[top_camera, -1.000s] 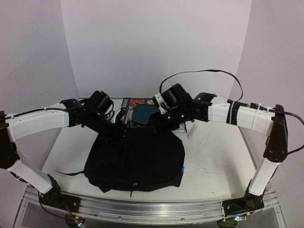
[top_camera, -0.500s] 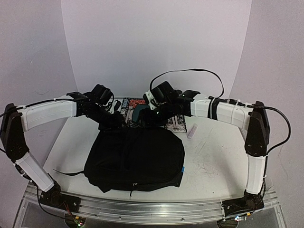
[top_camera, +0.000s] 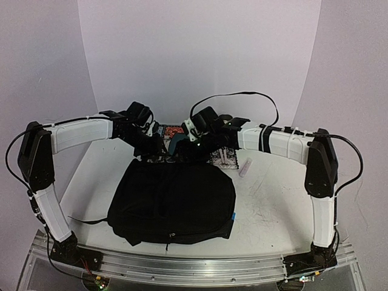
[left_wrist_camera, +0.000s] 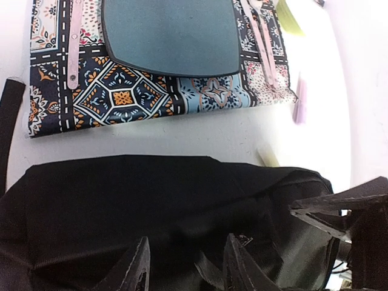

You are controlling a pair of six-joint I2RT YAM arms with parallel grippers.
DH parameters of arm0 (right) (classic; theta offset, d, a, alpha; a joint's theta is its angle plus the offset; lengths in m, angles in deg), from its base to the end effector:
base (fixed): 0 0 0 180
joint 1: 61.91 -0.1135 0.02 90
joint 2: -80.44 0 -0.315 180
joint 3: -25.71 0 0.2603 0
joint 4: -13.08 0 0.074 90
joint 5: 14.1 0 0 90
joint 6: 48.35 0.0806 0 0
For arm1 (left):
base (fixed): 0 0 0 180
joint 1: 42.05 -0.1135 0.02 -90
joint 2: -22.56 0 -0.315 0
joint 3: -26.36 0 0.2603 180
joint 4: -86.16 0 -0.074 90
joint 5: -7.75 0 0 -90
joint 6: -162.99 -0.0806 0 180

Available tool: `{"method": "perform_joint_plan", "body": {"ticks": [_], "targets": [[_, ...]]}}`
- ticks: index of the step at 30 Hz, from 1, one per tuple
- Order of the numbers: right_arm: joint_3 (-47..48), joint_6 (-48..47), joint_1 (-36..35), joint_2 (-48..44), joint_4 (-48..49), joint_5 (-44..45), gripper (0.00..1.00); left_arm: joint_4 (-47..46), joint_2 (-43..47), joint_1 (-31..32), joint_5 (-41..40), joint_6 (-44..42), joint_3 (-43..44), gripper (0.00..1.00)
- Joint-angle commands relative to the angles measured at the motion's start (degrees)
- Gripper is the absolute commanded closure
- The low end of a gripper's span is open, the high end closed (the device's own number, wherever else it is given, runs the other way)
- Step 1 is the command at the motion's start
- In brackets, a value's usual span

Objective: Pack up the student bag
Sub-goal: Grab the student bag from the lower front pocket.

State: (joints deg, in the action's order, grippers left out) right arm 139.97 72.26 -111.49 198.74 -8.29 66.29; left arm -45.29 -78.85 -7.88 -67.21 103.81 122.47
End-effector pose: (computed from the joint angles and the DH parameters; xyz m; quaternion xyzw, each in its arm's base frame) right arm 0.3578 0.4409 0.3067 -0.1830 0.8234 0.3971 0.3617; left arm 0.3449 -0.2594 0.2756 0.0681 0.9409 -0.2702 0.1926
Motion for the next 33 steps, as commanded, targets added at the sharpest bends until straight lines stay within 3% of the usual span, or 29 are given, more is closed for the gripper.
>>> {"method": "perform_joint_plan", "body": {"ticks": [1,5,17,26,33], "targets": [[-0.94,1.01,0.75,-1.04,1.47,-1.7,0.35,-1.99,-2.27,-0.74,2.11,1.36,2.32,0.58],[-1.07,1.1,0.78,-0.83,1.8,-1.97,0.36,-3.39,-2.82,-0.76,4.86,2.22,1.86,0.6],[-0.7,2.12,1.32,1.06,2.86,-4.42,0.38,-8.57,-1.1,-0.68,12.0,5.73,-2.74,0.83],[-1.39,2.7,1.29,1.36,3.62,-5.33,0.39,-8.89,1.1,-0.68,10.41,6.43,-5.63,0.83],[-1.48,3.06,1.3,1.76,4.58,-7.99,0.44,-9.35,3.34,-0.68,10.88,6.86,-5.08,1.0]]}}
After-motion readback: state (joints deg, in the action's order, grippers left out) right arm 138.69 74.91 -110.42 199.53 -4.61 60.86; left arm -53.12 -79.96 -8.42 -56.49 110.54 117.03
